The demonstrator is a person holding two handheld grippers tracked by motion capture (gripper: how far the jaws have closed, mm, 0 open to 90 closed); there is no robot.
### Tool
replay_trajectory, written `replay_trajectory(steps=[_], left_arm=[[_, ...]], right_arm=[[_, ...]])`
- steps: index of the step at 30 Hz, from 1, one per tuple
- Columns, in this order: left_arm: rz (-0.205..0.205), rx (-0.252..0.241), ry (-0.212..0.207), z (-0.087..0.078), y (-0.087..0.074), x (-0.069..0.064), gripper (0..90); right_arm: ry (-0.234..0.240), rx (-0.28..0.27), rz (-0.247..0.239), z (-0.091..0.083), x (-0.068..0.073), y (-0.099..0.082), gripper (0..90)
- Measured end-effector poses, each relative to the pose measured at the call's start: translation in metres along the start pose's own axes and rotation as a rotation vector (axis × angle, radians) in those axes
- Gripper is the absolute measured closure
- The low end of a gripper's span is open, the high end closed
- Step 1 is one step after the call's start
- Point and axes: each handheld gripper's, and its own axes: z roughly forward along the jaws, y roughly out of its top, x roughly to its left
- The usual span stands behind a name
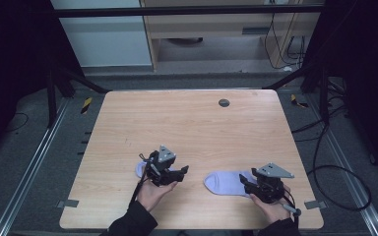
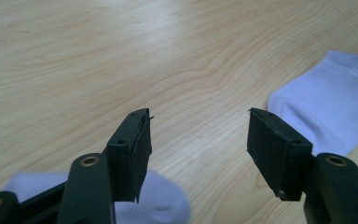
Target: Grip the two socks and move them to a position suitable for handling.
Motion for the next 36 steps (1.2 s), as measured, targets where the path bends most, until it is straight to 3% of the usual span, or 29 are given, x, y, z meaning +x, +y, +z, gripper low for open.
replay_trajectory(steps=[10, 21, 27, 28, 31, 36], left_arm=[[-0.043, -0.045, 0.073, -0.040, -0.015, 0.039, 31.5], [-0.128, -0.057, 0.157, -0.071, -0.045, 0.082, 28.8], [-0.155, -0.045, 0.189, -0.076, -0.058, 0.096, 29.2], [-0.165, -0.042, 0.203, -0.076, -0.063, 0.101, 29.9], [-0.185, -0.023, 0.215, -0.073, -0.070, 0.108, 32.2], [-0.185, 0.005, 0.221, -0.066, -0.075, 0.111, 37.2]], right_arm=[[0.058, -0.024, -0.010, 0.006, 0.014, 0.017, 39.1], [0.120, -0.048, -0.046, 0.026, 0.045, 0.046, 35.2], [0.155, -0.044, -0.069, 0.038, 0.063, 0.058, 35.5], [0.172, -0.033, -0.083, 0.044, 0.073, 0.062, 37.0], [0.194, -0.022, -0.108, 0.051, 0.085, 0.067, 39.1], [0.230, -0.009, -0.135, 0.064, 0.105, 0.073, 42.2]])
